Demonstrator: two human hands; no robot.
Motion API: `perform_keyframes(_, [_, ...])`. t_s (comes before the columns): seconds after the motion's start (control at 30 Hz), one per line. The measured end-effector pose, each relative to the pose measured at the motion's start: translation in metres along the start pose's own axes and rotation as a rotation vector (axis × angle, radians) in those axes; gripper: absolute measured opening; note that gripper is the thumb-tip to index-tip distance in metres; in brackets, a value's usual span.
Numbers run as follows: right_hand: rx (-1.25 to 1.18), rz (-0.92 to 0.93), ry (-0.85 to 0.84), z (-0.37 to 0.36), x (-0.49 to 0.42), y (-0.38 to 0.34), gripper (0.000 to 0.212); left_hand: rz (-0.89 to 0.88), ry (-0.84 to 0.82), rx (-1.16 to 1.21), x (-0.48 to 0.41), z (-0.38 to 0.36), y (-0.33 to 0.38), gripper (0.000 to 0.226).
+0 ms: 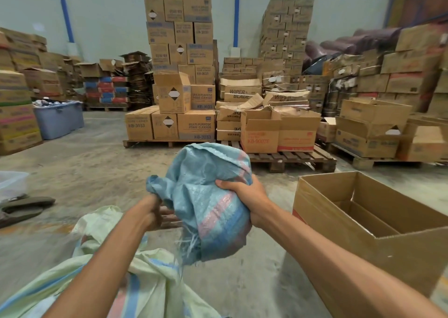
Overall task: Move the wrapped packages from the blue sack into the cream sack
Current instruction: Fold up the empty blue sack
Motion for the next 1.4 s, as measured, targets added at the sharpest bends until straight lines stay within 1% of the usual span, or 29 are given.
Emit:
perform_keyframes(0.03, [0.040, -0.015, 0.090, 0.006, -0.003, 0.001, 0.080, 0.019, -0.013, -0.026, -0.008, 0.006, -0.001, 0.042])
perform_keyframes(0.07, [0.084, -0.021, 0.155, 0.010, -0.004, 0.001, 0.079, 0.018, 0.014, -0.018, -0.009, 0.008, 0.003, 0.038])
perform_keyframes(0.1, [0.116, -0.028, 0.212, 0.014, -0.003, 0.001, 0.079, -0.032, 0.054, 0.002, -0.012, 0.011, 0.010, 0.030])
perform_keyframes(0.13, [0.120, -0.046, 0.270, 0.017, -0.003, 0.002, 0.079, -0.113, 0.105, 0.013, -0.009, 0.010, 0.016, 0.020])
perform_keyframes(0.17, [0.115, -0.061, 0.321, 0.020, -0.002, 0.001, 0.080, -0.213, 0.181, 0.078, -0.010, 0.008, 0.022, 0.017])
perform_keyframes(0.2, [0.105, -0.072, 0.360, 0.022, -0.002, 0.001, 0.079, -0.326, 0.284, 0.130, -0.008, 0.004, 0.027, 0.022])
perform_keyframes(0.23, [0.105, -0.080, 0.385, 0.023, -0.001, -0.001, 0.078, -0.466, 0.394, 0.121, -0.001, -0.003, 0.032, 0.028])
perform_keyframes(0.27, [0.097, -0.083, 0.381, 0.023, -0.001, -0.002, 0.078, -0.614, 0.398, 0.025, 0.004, -0.015, 0.035, 0.032])
perform_keyframes(0.3, [0.068, -0.081, 0.338, 0.022, -0.001, -0.003, 0.080, -0.714, 0.272, -0.126, 0.012, -0.031, 0.034, 0.039])
perform_keyframes(0.33, [0.028, -0.079, 0.257, 0.021, -0.001, -0.004, 0.083, -0.709, 0.098, -0.293, 0.016, -0.048, 0.029, 0.055])
perform_keyframes(0.37, [0.001, -0.079, 0.152, 0.018, 0.001, -0.006, 0.083, -0.591, -0.055, -0.389, 0.019, -0.061, 0.024, 0.073])
perform_keyframes(0.4, [-0.015, -0.057, 0.038, 0.016, 0.005, -0.010, 0.077, -0.436, -0.169, -0.396, 0.026, -0.071, 0.021, 0.084])
perform_keyframes(0.43, [-0.021, -0.023, -0.048, 0.016, 0.008, -0.013, 0.069, -0.353, -0.264, -0.347, 0.031, -0.076, 0.020, 0.085])
perform_keyframes(0.47, [-0.025, 0.004, -0.100, 0.017, 0.011, -0.015, 0.063, -0.343, -0.335, -0.284, 0.034, -0.080, 0.019, 0.080])
perform_keyframes(0.5, [-0.029, 0.027, -0.132, 0.019, 0.014, -0.017, 0.059, -0.351, -0.388, -0.219, 0.032, -0.082, 0.018, 0.077])
perform_keyframes(0.57, [-0.059, 0.065, -0.200, 0.025, 0.018, -0.020, 0.057, -0.377, -0.427, -0.131, 0.031, -0.087, 0.020, 0.076])
perform_keyframes(0.63, [-0.106, 0.105, -0.285, 0.029, 0.022, -0.026, 0.060, -0.391, -0.486, -0.022, 0.030, -0.093, 0.025, 0.082])
perform_keyframes(0.7, [-0.132, 0.170, -0.326, 0.032, 0.025, -0.035, 0.064, -0.403, -0.503, 0.137, 0.027, -0.101, 0.027, 0.079])
perform_keyframes(0.77, [-0.194, 0.172, -0.317, 0.036, 0.025, -0.041, 0.075, -0.378, -0.574, 0.272, 0.028, -0.109, 0.025, 0.076])
perform_keyframes(0.83, [-0.259, 0.135, -0.305, 0.040, 0.025, -0.042, 0.089, -0.321, -0.647, 0.322, 0.025, -0.117, 0.019, 0.087])
perform_keyframes(0.9, [-0.275, 0.119, -0.303, 0.045, 0.029, -0.042, 0.095, -0.317, -0.614, 0.313, 0.023, -0.124, 0.016, 0.083])
perform_keyframes(0.97, [-0.276, 0.139, -0.260, 0.056, 0.030, -0.043, 0.092, -0.330, -0.608, 0.294, 0.023, -0.137, 0.015, 0.072])
perform_keyframes(1.03, [-0.290, 0.148, -0.219, 0.069, 0.030, -0.046, 0.085, -0.351, -0.589, 0.264, 0.021, -0.150, 0.019, 0.067])
perform_keyframes(1.1, [-0.294, 0.168, -0.190, 0.084, 0.025, -0.050, 0.081, -0.381, -0.530, 0.234, 0.021, -0.164, 0.022, 0.067])
perform_keyframes(1.2, [-0.259, 0.201, -0.144, 0.123, 0.016, -0.059, 0.085, -0.360, -0.544, 0.200, 0.022, -0.200, 0.019, 0.073])
perform_keyframes(1.27, [-0.213, 0.208, -0.063, 0.162, 0.009, -0.065, 0.086, -0.348, -0.552, 0.133, 0.027, -0.241, 0.011, 0.067])
perform_keyframes(1.33, [-0.173, 0.207, 0.042, 0.199, 0.006, -0.067, 0.082, -0.347, -0.554, 0.085, 0.028, -0.280, 0.000, 0.050])
perform_keyframes(1.37, [-0.140, 0.216, 0.110, 0.219, 0.003, -0.068, 0.079, -0.355, -0.507, 0.056, 0.026, -0.300, -0.007, 0.042])
perform_keyframes(1.4, [-0.101, 0.224, 0.188, 0.237, 0.001, -0.069, 0.076, -0.363, -0.460, 0.001, 0.021, -0.315, -0.016, 0.040])
Point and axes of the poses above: each hand's wrist, its own x-axis away from the middle knuckle, its own z-axis out of the back of the hand, y = z × x, the point moved 1 cm from there along -x, towards the middle knuckle, and after that the axes turned 7 degrees about x, right-handed, at the moved point
